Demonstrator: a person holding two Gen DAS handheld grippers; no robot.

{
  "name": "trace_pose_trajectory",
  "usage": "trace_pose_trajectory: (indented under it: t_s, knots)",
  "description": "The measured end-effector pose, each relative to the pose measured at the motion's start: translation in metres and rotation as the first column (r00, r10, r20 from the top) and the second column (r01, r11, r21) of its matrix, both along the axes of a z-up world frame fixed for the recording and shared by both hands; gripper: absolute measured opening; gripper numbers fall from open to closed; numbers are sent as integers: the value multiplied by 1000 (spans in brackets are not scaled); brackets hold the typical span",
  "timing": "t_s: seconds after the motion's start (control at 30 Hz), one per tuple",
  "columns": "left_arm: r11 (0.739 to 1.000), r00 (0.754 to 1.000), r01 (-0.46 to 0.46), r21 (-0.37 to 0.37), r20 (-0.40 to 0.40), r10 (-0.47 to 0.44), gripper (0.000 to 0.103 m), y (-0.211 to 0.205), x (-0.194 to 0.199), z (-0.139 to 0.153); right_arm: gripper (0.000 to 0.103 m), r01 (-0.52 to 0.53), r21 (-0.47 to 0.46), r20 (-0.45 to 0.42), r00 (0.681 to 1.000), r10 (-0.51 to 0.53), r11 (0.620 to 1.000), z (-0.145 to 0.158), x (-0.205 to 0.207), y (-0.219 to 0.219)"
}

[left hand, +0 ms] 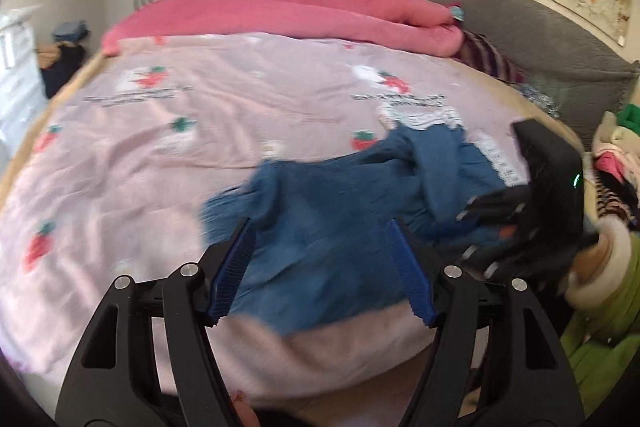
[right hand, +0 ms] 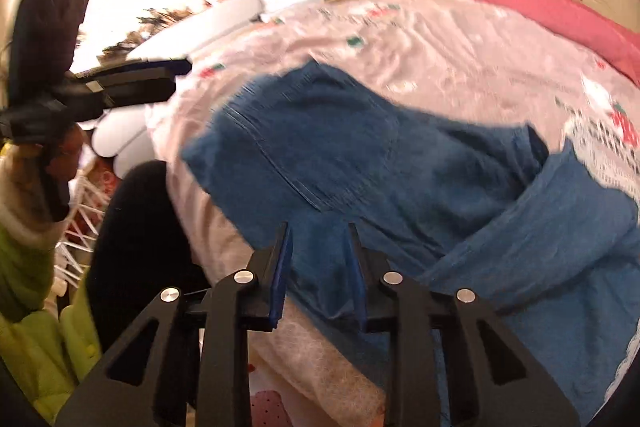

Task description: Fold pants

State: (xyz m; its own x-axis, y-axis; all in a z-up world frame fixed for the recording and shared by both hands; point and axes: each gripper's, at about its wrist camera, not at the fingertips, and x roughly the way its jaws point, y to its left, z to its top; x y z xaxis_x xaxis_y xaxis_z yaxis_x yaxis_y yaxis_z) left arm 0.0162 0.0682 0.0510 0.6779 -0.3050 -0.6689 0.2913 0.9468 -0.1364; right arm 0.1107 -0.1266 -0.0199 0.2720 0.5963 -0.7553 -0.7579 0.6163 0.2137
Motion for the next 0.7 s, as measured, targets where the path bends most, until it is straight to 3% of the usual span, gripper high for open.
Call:
trace_pose_trajectory:
  t_s: [0.07, 0.17, 0.27, 0.5, 0.63, 0.7]
  knots:
    - [1000, 999, 21, 9, -42, -20, 51, -13, 15, -15, 25, 14, -34, -14, 1000, -14, 999, -7, -1, -3]
    - [999, 988, -24, 42, -154, 30, 49, -14, 34, -52, 25, 44, -68, -28, 999, -46, 997, -18, -4, -17]
    - [998, 981, -45, 37, -189, 51, 47, -4, 36, -71, 23, 57, -42, -57, 997, -59, 997, -24, -1, -24]
    - [996, 985, -59, 70, -156, 70, 47, -7, 40, -82, 26, 60, -17, -65, 996, -61, 998, -25, -1, -27]
    - [996, 991, -67, 62, -115, 74, 54, -13, 27, -62, 27, 74, 48, -22, 997, -73, 996, 0, -3, -41]
    - [996, 995, -65, 69, -69, 70, 58, -17, 17, -48, 35, 103, 84, 2, 995, -103, 991, 15, -1, -54]
